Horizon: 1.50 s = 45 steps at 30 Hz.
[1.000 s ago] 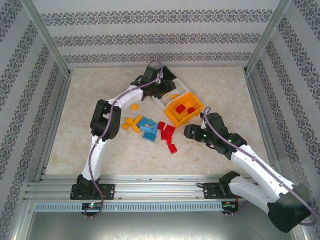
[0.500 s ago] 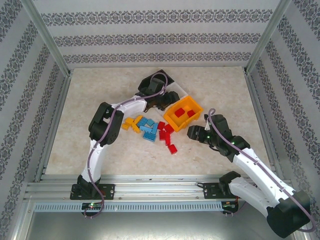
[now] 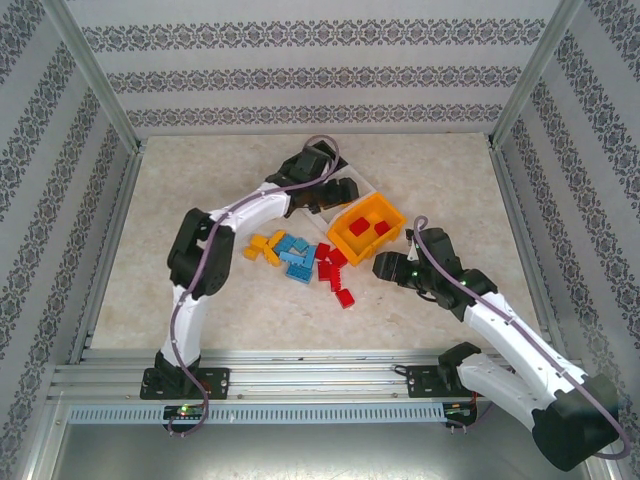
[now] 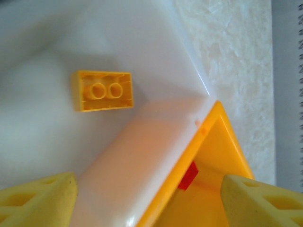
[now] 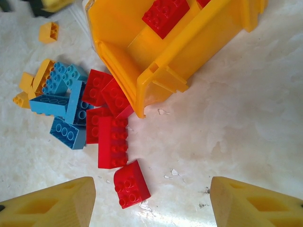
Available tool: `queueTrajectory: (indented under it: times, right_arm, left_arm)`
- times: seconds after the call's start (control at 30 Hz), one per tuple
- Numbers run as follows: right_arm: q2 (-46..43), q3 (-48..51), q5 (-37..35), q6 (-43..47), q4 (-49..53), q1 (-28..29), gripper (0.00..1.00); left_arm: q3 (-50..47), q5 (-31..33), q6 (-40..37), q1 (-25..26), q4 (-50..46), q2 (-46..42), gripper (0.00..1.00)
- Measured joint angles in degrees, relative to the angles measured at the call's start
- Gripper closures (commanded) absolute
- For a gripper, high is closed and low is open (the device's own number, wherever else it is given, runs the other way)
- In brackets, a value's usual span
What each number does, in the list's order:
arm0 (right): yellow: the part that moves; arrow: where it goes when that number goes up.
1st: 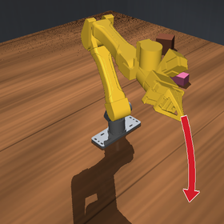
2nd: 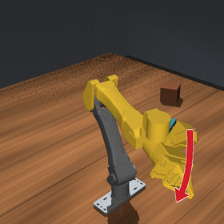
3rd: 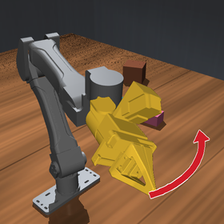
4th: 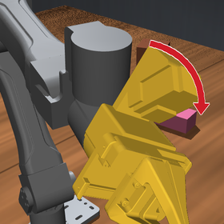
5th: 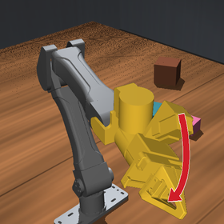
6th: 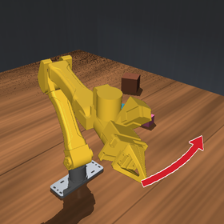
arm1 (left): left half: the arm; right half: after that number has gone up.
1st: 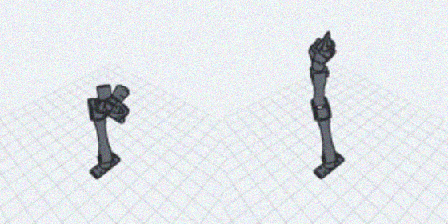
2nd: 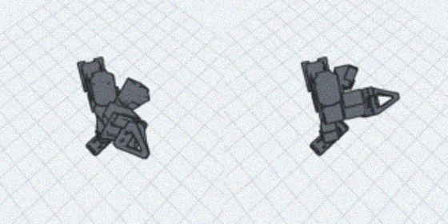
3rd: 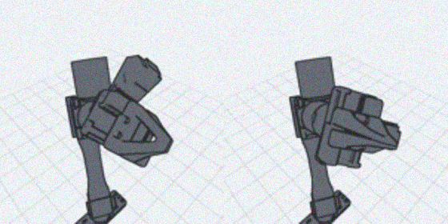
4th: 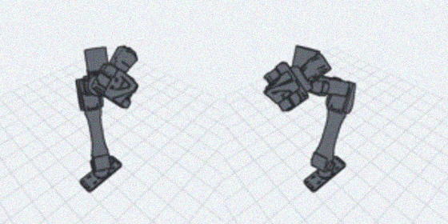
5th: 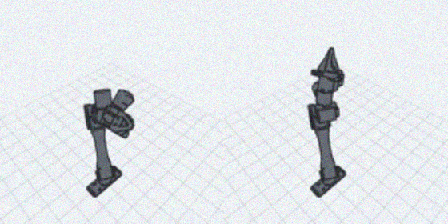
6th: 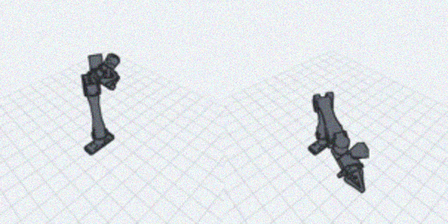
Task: Sort the legos into containers by color
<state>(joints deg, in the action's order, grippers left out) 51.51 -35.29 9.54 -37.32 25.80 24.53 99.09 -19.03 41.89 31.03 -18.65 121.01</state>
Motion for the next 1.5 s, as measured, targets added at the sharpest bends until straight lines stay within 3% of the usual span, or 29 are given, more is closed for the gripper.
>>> queueTrajectory:
  times: [0.23,0.47,0.73,1.5]
  right_arm:
    - [3.1,-1.6,1.0,0.0,0.1,0.4,0.34]
    - [7.1,-3.8,2.0,0.0,0.0,2.1,0.34]
    - [7.0,-4.4,1.9,0.0,0.0,3.1,0.33]
    - [8.0,-4.4,1.6,-0.5,0.0,3.1,0.33]
  left_arm:
    - [-0.3,12.2,-18.2,-0.8,-18.7,-14.4,0.17]
    - [0.4,16.3,-29.5,-6.1,-31.8,-9.1,0.17]
    - [1.3,15.5,-33.5,-11.4,-35.1,-1.4,0.18]
    - [10.0,9.7,-36.0,-16.9,-35.8,10.9,0.27]
